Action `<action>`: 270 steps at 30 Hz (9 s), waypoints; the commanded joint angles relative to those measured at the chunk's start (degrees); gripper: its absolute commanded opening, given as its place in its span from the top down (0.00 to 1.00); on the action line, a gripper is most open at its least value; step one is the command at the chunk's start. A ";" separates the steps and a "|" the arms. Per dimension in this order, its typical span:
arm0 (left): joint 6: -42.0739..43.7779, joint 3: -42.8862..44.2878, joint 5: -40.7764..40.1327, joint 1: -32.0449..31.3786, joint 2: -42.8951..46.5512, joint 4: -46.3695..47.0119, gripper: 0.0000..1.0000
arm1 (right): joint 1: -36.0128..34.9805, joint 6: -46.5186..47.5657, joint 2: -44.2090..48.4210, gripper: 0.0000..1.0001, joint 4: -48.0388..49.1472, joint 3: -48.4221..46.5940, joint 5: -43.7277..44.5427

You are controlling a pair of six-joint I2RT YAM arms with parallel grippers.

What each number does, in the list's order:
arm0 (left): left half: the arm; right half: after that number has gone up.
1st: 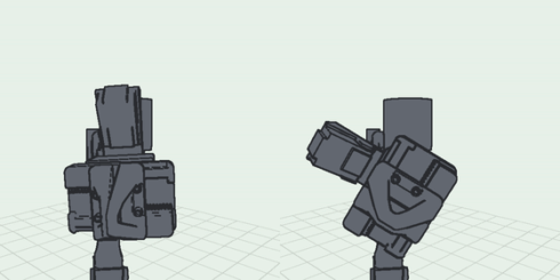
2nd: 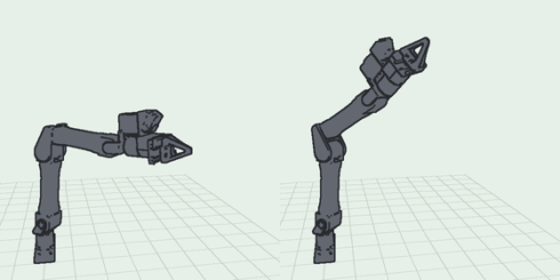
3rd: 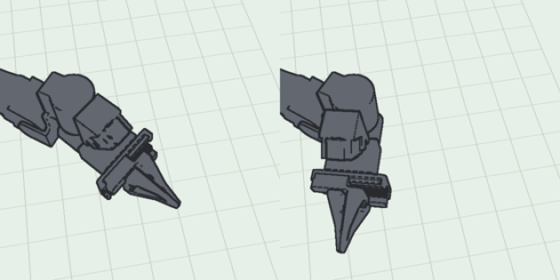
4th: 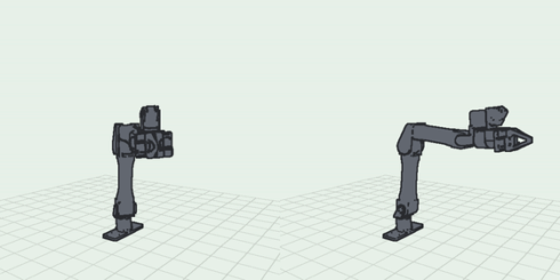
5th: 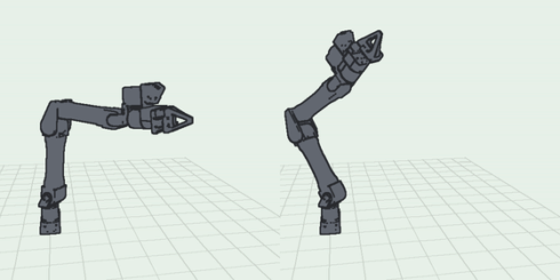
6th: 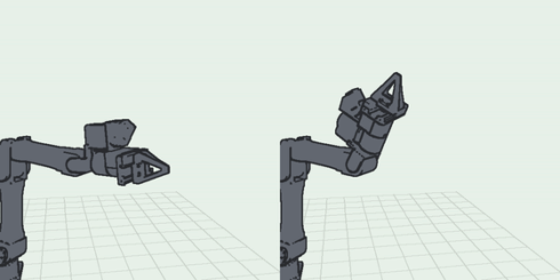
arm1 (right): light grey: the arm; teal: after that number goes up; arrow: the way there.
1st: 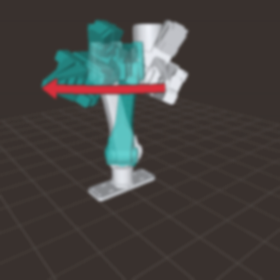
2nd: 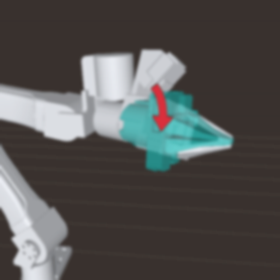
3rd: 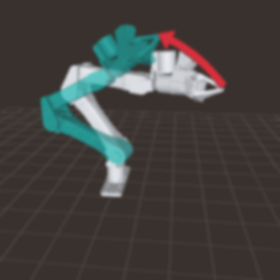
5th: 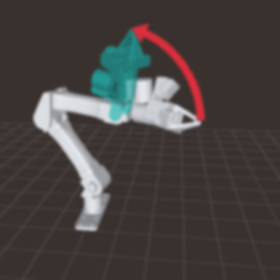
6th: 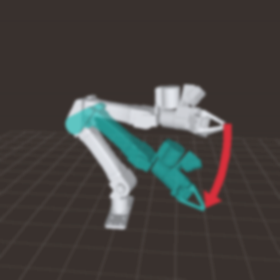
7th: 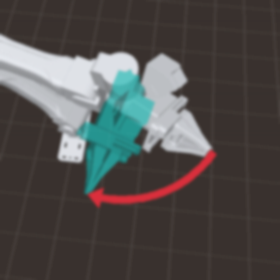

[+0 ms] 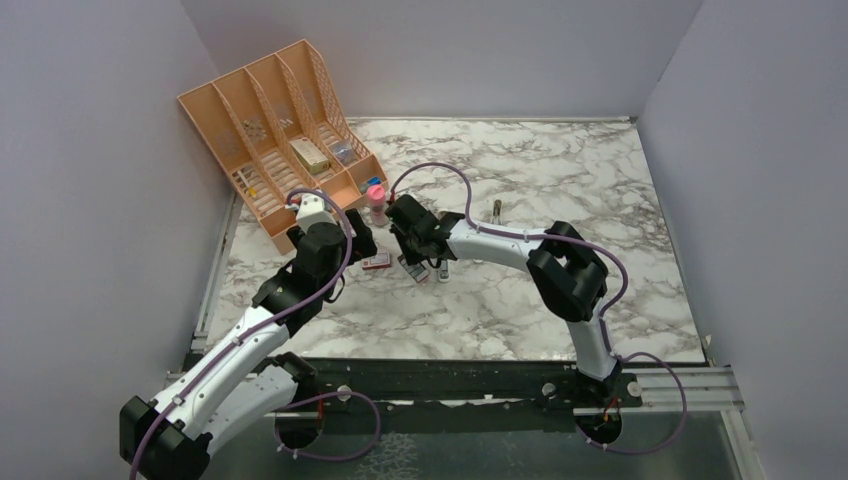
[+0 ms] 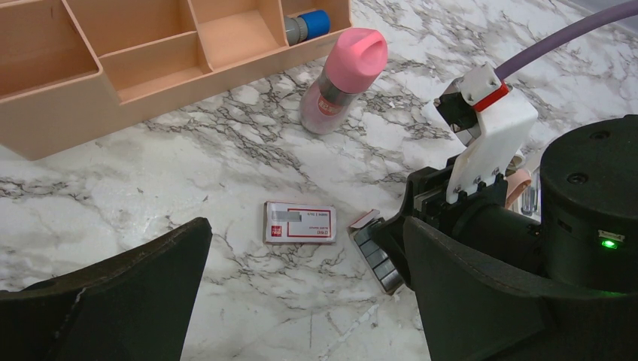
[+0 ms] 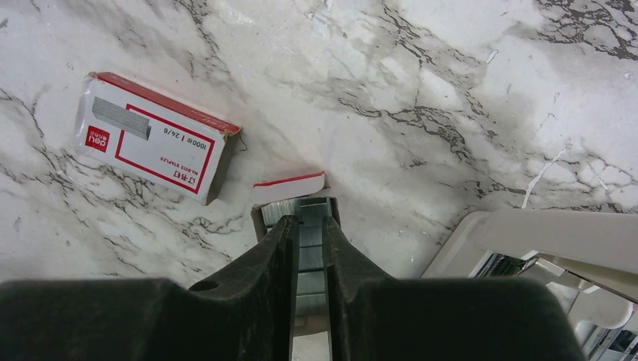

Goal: Load the staples into the stapler

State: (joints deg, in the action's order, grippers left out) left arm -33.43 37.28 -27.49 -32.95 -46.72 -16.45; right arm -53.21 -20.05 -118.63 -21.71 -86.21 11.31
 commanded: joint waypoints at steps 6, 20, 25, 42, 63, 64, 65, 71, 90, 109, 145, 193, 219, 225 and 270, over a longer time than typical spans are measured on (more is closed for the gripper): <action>0.11 0.08 -1.69 0.25 0.51 -0.64 0.01 | -0.23 0.87 -2.07 0.71 1.84 -1.75 1.08; -0.06 -0.12 -1.61 0.25 0.50 -0.65 0.01 | -0.20 0.89 -3.14 0.65 1.07 -2.80 1.26; -0.06 -0.17 -1.61 0.28 0.66 -0.69 0.01 | -0.15 0.89 -3.19 0.71 0.94 -2.73 1.06; 0.03 0.06 -1.61 0.28 0.61 -0.69 0.01 | -0.19 1.42 -0.34 0.77 0.49 -2.93 2.26; 0.03 0.28 -1.34 0.33 0.23 -0.56 0.01 | -0.08 0.91 11.31 0.76 -5.23 5.67 -0.85; 0.03 0.26 -1.28 0.26 0.27 -0.58 0.01 | -0.11 0.90 12.50 0.76 -6.16 6.64 -0.85; -0.03 0.23 -1.26 0.26 0.31 -0.60 0.01 | -0.11 0.75 13.70 0.77 -7.15 7.86 -0.59; 0.09 0.17 -0.05 0.27 0.34 0.28 0.01 | -0.14 -2.13 21.41 0.76 -12.63 15.36 -0.66; -0.50 -0.54 1.30 0.25 -0.36 1.11 0.01 | 1.26 -6.18 23.92 0.75 -11.42 28.23 -2.30; -0.41 -0.99 1.03 0.26 0.42 1.05 0.01 | 1.71 -6.25 21.76 0.62 -9.91 28.19 -0.15; -0.58 -1.08 1.56 0.25 -1.18 1.82 0.01 | 1.72 -16.05 21.55 0.57 -14.02 30.02 1.98; -0.50 -1.08 1.56 0.26 -1.53 1.99 0.01 | 1.73 -14.88 23.72 0.70 -10.39 30.44 -0.09; -0.50 -1.11 1.73 0.26 -1.46 2.03 0.01 | 1.71 -20.04 21.24 0.77 -16.22 27.32 2.56; -0.58 -1.18 1.83 0.29 -1.58 2.03 0.01 | 1.99 -19.67 23.26 0.77 -16.45 25.02 6.97; 0.12 -0.26 1.47 0.25 -3.77 2.03 0.01 | 25.85 4.90 13.91 0.77 5.87 16.99 4.29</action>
State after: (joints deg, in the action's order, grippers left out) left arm -33.78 36.60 -26.35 -32.95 -50.39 -15.51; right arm -28.03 -17.30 -103.79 -17.78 -68.95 17.19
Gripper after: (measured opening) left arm 0.987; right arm 0.232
